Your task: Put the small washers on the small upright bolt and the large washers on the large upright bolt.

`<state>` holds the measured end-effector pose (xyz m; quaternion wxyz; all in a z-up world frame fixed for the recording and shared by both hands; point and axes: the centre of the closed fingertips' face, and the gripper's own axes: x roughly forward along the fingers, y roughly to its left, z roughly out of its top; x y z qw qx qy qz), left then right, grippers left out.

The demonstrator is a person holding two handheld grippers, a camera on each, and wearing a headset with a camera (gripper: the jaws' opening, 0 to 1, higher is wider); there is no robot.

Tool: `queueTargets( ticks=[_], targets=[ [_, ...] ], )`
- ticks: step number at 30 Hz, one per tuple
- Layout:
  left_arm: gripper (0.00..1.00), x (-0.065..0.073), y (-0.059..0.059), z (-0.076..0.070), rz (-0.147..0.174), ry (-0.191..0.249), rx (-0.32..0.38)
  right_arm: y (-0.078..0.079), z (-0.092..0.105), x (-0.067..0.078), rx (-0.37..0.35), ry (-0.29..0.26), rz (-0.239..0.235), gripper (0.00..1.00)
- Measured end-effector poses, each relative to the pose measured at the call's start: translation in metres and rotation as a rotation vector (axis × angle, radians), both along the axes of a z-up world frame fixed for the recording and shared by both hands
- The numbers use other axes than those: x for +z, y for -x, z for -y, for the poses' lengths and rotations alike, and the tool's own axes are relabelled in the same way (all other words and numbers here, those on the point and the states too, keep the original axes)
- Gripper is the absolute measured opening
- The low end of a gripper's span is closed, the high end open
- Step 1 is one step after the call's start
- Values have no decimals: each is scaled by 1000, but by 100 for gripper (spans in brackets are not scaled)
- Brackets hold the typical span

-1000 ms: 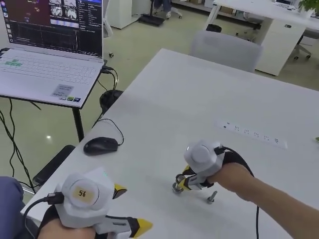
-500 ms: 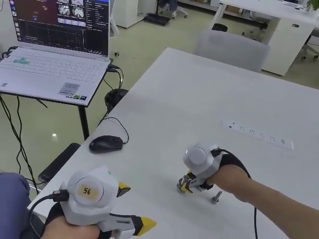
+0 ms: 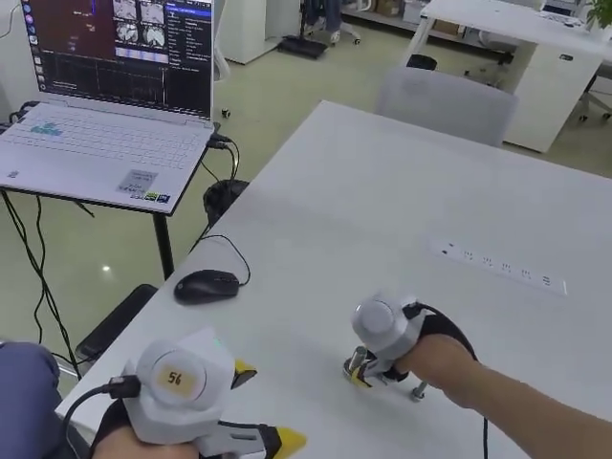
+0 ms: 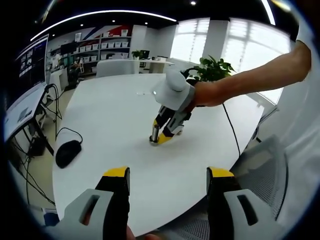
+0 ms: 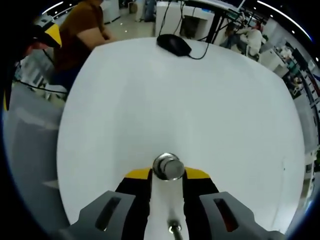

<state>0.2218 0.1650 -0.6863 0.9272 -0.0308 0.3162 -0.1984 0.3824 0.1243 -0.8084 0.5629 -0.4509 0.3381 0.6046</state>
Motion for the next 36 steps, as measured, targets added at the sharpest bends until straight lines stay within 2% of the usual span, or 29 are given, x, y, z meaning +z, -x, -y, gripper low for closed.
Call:
queueTargets(
  ticks=[5,11,20,22,24,27,31,34,36],
  targets=[
    [61,0,-2,0,-2,-7,-16,4,8,4,-76,-46,-30,30],
    [61,0,-5,4,-3,-18,-43,11,19,9,-121,-78,-28,31],
    [61,-4,-9,14,-10,-14,-75,40,32,18,-177,-166,-45,33],
    [61,-5,-10,17,-12,-12,-84,50,38,19,-206,-190,-62,33],
    [61,-8,-11,19,-17,-14,-96,62,44,15,-228,-206,-103,33],
    [61,-10,-14,21,-21,-15,-111,75,61,9,-275,-214,-132,33],
    [61,-13,-17,22,-24,-15,-120,82,80,5,-354,-250,-153,33],
    [61,-18,-20,23,-29,-14,-127,81,103,3,-427,-271,-143,35],
    [61,-20,-22,24,-33,-19,-134,82,118,-1,-487,-286,-166,38]
  ],
)
